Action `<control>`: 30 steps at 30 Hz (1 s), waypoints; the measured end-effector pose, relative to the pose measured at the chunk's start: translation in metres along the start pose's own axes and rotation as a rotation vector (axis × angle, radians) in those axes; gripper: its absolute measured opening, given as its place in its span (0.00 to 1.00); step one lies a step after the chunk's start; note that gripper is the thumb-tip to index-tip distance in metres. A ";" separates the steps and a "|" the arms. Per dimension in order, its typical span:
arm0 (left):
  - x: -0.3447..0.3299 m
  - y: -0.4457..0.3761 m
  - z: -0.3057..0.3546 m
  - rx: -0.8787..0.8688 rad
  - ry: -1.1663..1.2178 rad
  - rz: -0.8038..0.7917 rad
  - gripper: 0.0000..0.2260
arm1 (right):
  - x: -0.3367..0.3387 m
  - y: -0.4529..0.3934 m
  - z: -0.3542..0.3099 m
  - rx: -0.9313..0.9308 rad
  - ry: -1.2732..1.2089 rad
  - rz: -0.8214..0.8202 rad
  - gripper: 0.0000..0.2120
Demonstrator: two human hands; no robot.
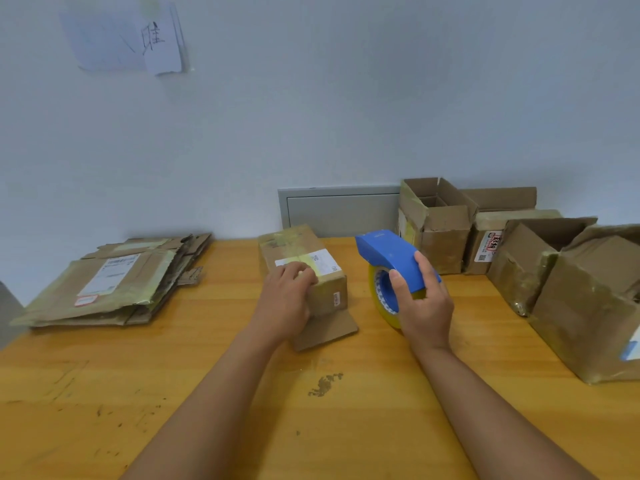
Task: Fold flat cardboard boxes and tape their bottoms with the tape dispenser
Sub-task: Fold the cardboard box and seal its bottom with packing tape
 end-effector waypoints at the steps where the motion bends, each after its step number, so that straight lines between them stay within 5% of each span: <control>1: 0.003 0.001 -0.001 -0.006 0.012 0.009 0.10 | 0.000 0.000 0.000 -0.001 0.000 -0.002 0.34; 7: -0.002 -0.012 0.024 0.234 -0.263 -0.113 0.39 | -0.001 0.001 -0.003 -0.011 -0.011 0.000 0.34; 16: 0.003 0.008 0.013 0.336 -0.174 -0.072 0.19 | 0.001 -0.001 0.003 -0.004 -0.020 0.015 0.31; 22: 0.010 0.015 0.000 0.344 -0.239 -0.154 0.28 | -0.002 -0.001 0.004 0.016 -0.001 0.006 0.32; 26: 0.011 0.008 0.004 0.283 -0.288 -0.152 0.19 | 0.000 -0.002 0.005 0.006 -0.015 0.013 0.32; 30: 0.016 0.016 -0.031 0.258 -0.285 -0.219 0.22 | 0.001 -0.002 0.006 -0.004 -0.009 0.023 0.32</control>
Point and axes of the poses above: each hand's wrist, its own y-axis away from the middle knuckle, its own x-axis out of the back of the hand, z = x × y, the point moved 7 cm from there along -y, towards the middle knuckle, and after that the axes turned 4 degrees about -y, right-handed, at the moved point
